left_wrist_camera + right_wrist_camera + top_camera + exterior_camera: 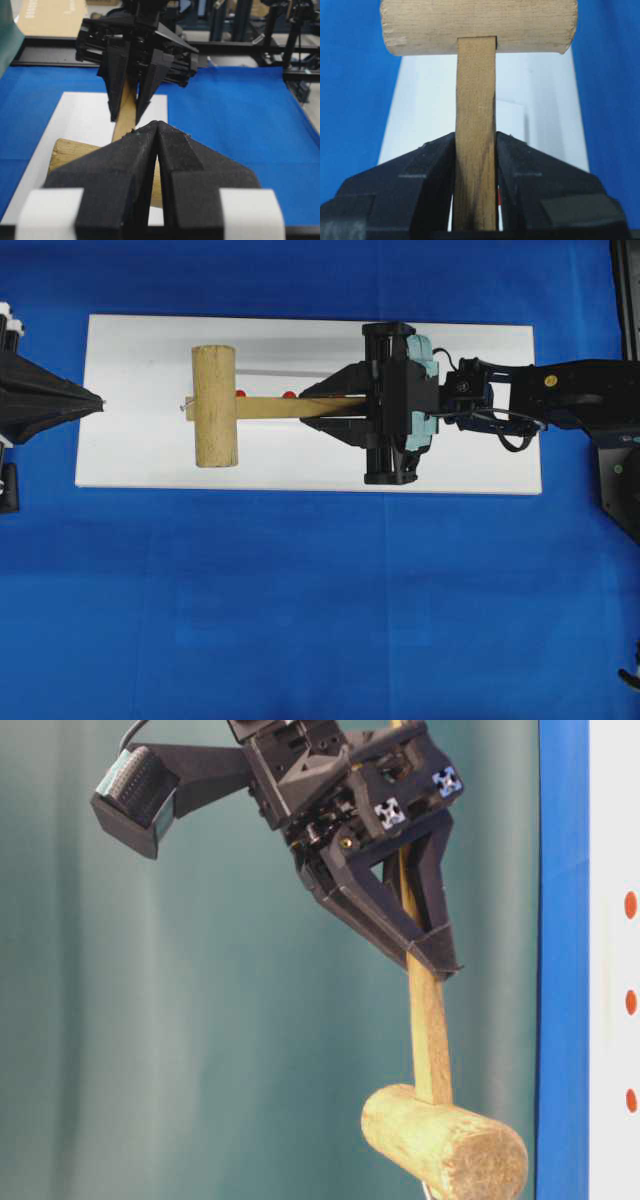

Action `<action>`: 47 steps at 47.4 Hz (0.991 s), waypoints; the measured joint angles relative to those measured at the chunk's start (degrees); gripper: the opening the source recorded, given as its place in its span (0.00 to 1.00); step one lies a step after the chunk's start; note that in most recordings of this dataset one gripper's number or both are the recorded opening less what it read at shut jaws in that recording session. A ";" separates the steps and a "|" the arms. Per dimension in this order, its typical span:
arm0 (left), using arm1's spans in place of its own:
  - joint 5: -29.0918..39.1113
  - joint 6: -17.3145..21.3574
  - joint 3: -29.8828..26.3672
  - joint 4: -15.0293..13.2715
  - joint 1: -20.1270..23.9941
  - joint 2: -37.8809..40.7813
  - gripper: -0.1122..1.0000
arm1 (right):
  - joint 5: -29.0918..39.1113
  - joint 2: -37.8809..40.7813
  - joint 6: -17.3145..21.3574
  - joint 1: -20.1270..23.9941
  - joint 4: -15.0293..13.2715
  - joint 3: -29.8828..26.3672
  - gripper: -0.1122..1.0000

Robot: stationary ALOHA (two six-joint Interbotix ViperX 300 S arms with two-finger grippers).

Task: Hit the mark with a hammer.
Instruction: 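Lift the mallet over the board with its head hanging down, then move the left gripper toward the hanging mallet head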

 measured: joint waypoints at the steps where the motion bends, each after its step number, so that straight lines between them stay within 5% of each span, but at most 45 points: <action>1: 0.00 0.09 0.00 0.00 0.00 0.00 0.10 | 0.00 0.00 -0.44 0.00 0.00 0.00 0.19; 13: 0.00 -0.26 0.00 -0.09 0.00 -0.09 0.10 | -2.46 -0.44 -9.40 0.09 -0.79 0.00 0.19; 47: 0.00 -1.93 0.09 -0.18 0.00 -0.09 0.11 | -10.55 -1.41 -47.11 -0.18 -1.05 -0.18 0.19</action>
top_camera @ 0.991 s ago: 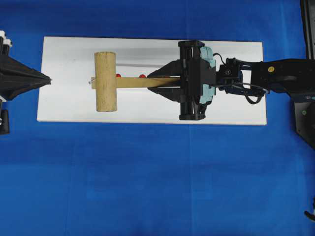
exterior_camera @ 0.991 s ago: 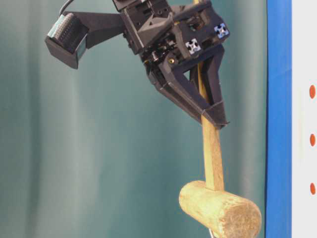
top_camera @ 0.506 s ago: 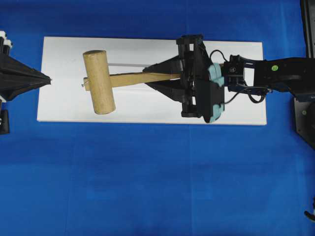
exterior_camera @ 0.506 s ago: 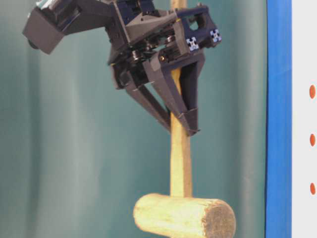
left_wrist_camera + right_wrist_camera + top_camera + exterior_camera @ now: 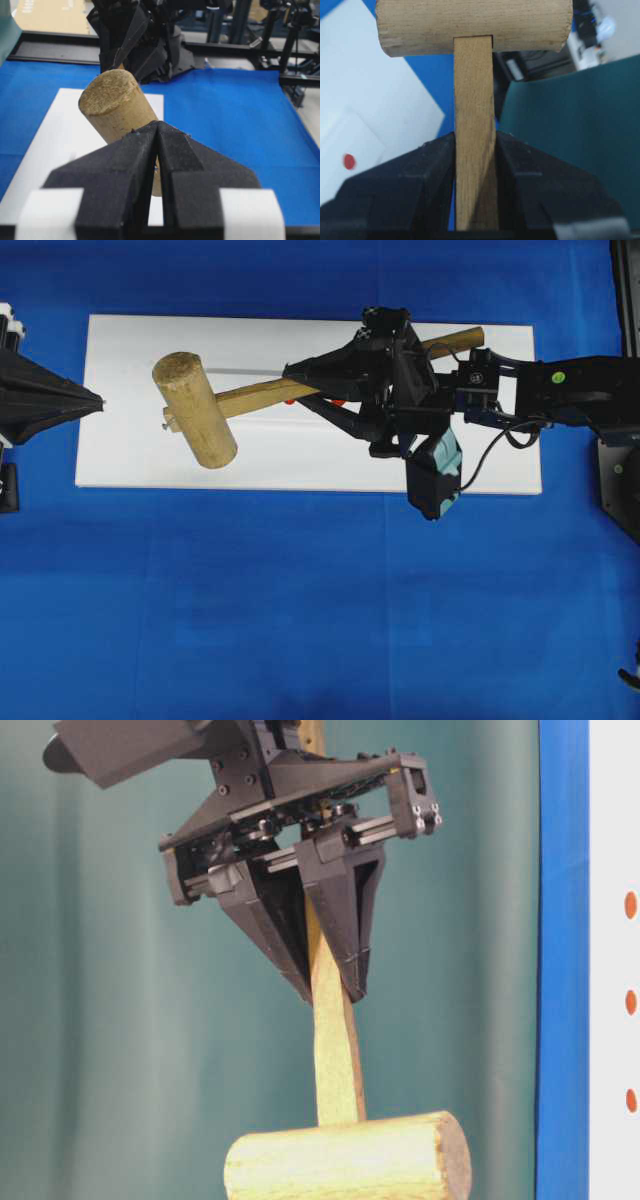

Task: Hit the mark with a hammer.
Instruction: 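Move the left gripper toward the hanging mallet head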

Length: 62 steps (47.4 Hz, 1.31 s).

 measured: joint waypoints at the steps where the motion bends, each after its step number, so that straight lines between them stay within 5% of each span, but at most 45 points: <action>1: 0.00 0.00 -0.09 0.00 0.00 0.00 0.11 | -0.09 0.00 -0.79 0.00 0.00 0.09 0.19; 12: -0.18 -0.26 0.00 0.00 0.09 0.00 0.20 | -0.70 0.00 -2.55 0.00 0.09 0.00 0.19; 23: -0.88 -1.49 0.00 -0.18 0.26 0.00 0.77 | -0.88 0.00 -2.55 0.09 0.18 0.00 0.19; 28: -0.88 -3.69 0.00 -0.26 0.35 0.00 0.93 | -0.88 0.00 -2.55 0.09 0.18 0.00 0.19; 43: -3.16 -10.28 0.18 -0.26 2.55 4.48 0.95 | -1.41 0.00 -2.46 0.18 0.26 0.00 0.19; 62: -13.10 -12.92 -2.81 -0.26 4.75 18.63 0.95 | -1.41 0.00 -2.46 0.18 0.53 0.00 0.19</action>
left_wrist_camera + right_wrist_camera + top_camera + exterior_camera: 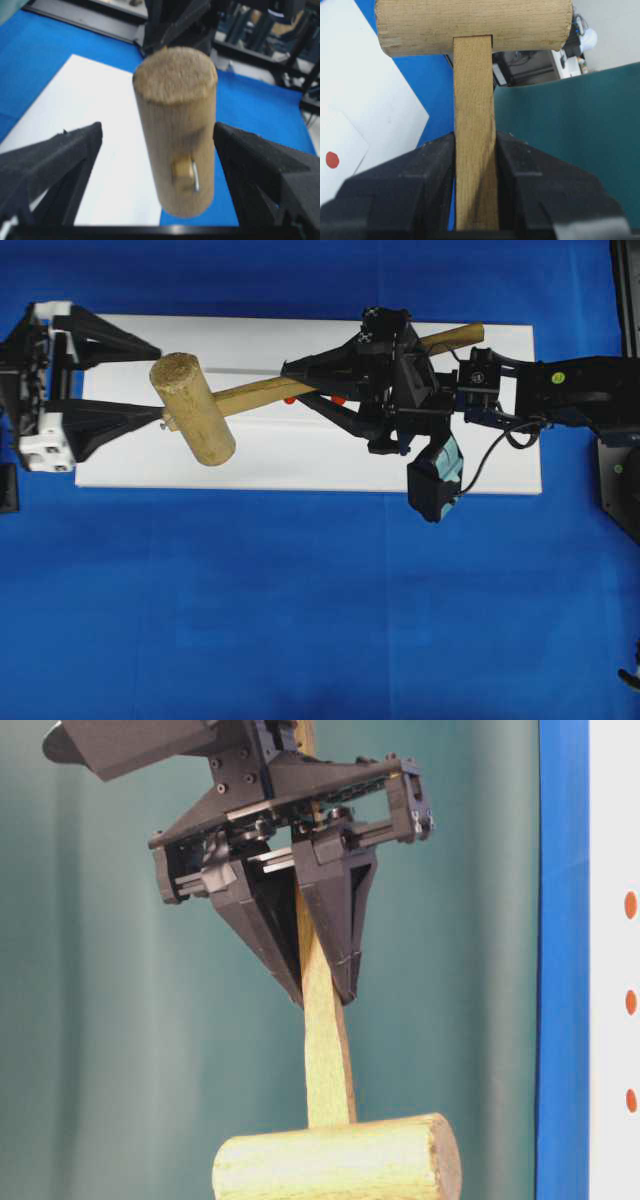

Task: Hit the mark with a hammer.
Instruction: 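Move the left gripper toward the hanging mallet head, then close the left gripper around the mallet head to steady it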

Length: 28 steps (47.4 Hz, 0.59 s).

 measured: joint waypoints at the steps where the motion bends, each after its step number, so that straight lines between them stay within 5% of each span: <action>1: -0.09 -0.09 -0.09 0.00 0.00 0.18 0.95 | 0.00 0.00 -0.09 0.00 0.00 0.00 0.19; 28: -1.85 -4.57 -9.05 0.00 0.00 13.89 0.91 | 1.14 0.00 0.00 0.00 0.97 0.09 0.19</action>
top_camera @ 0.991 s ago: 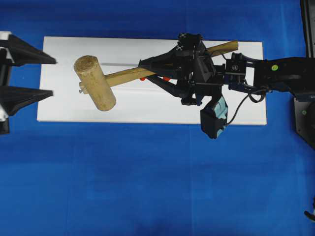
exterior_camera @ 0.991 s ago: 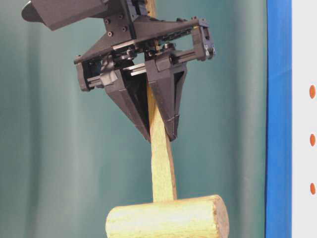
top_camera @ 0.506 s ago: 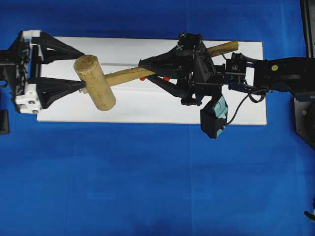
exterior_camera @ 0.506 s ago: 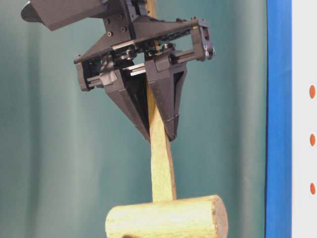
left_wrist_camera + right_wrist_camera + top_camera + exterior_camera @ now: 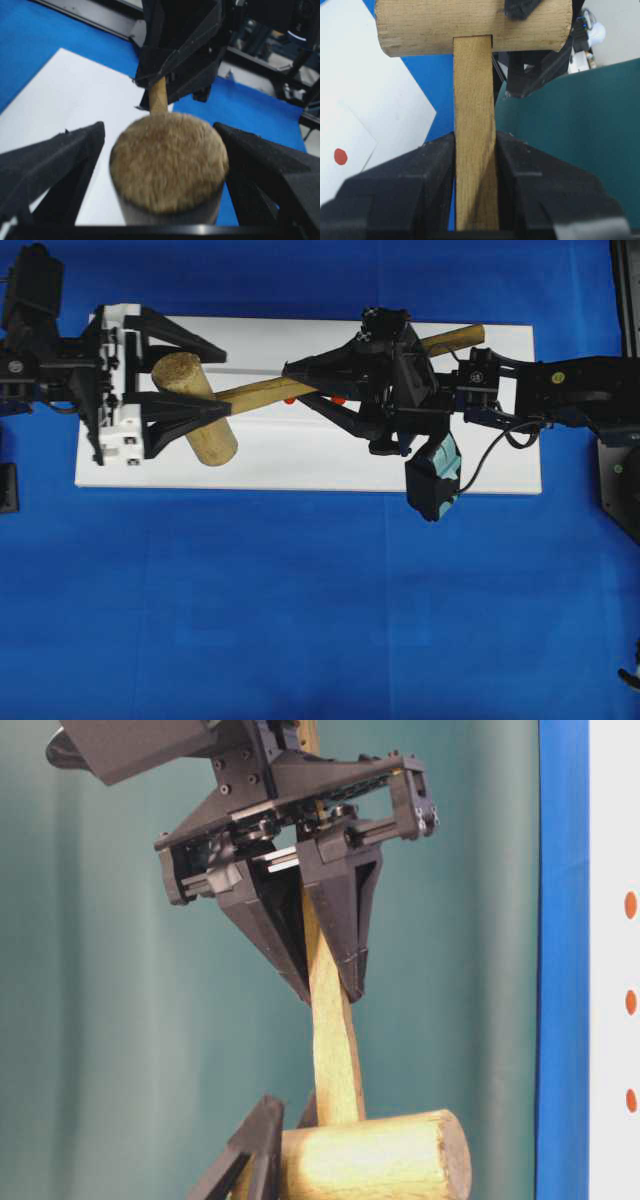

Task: Hit the mark with a hammer.
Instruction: 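Close the left gripper around the mallet head to steady it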

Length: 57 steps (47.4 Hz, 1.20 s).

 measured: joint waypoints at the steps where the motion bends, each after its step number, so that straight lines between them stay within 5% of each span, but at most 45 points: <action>1: 0.09 0.00 -0.26 0.00 0.00 0.18 0.89 | 0.00 0.00 0.00 0.00 0.18 -0.09 0.19; 10: 0.70 0.09 -0.62 0.09 -0.18 0.53 0.47 | 0.26 0.09 0.00 -0.09 0.26 0.00 0.19; 38: 2.20 0.70 -0.88 0.18 -0.53 0.70 0.49 | 6.68 -0.79 0.00 0.26 7.12 -1.23 0.20; 42: 2.20 1.58 -0.88 0.26 -0.62 0.70 0.49 | 8.44 -1.23 0.09 0.26 7.29 -1.41 0.34; 52: 3.60 7.03 -0.70 0.26 -0.44 0.62 0.49 | 12.13 -2.64 0.35 0.88 9.05 -1.32 0.88; 57: 5.01 10.81 -0.70 0.26 -0.44 0.62 0.49 | 13.54 -3.60 1.14 2.20 12.92 -1.32 0.91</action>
